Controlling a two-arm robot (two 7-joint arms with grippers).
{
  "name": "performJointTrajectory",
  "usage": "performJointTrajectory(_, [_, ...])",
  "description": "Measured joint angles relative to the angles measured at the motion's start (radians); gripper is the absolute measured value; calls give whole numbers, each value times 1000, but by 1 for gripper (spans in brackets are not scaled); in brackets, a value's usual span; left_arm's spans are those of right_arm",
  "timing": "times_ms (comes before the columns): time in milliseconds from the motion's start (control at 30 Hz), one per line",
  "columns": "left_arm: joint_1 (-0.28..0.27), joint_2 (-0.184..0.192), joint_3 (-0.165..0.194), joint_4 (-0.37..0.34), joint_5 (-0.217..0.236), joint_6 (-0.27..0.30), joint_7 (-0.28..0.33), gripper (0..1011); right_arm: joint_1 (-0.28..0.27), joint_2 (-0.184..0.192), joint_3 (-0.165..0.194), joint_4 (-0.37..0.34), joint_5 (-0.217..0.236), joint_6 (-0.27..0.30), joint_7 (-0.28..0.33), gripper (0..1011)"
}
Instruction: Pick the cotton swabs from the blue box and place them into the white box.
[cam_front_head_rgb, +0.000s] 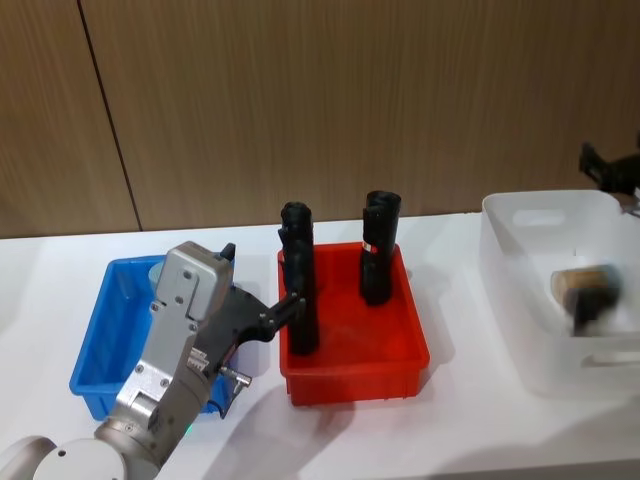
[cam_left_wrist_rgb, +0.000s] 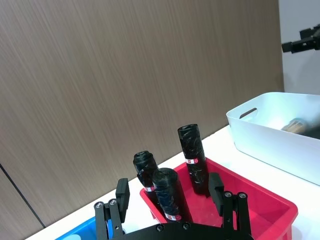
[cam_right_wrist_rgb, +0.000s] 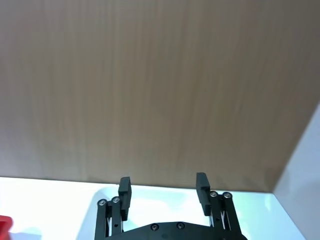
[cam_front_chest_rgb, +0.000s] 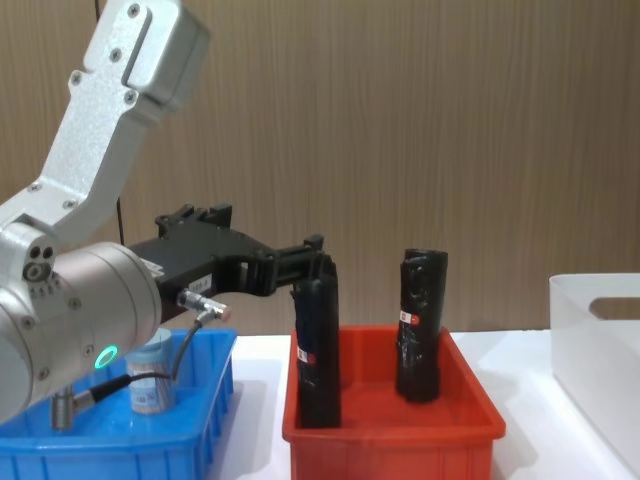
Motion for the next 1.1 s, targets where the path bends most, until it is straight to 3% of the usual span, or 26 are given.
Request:
performJointTrajectory(300, [0, 0, 0, 0, 0, 0, 0, 1003, 4, 9, 16, 41, -6, 9, -23, 1000])
performJointTrajectory(1100, [0, 0, 0, 0, 0, 0, 0, 1003, -11, 18, 33, 48, -15, 5, -35, 1002])
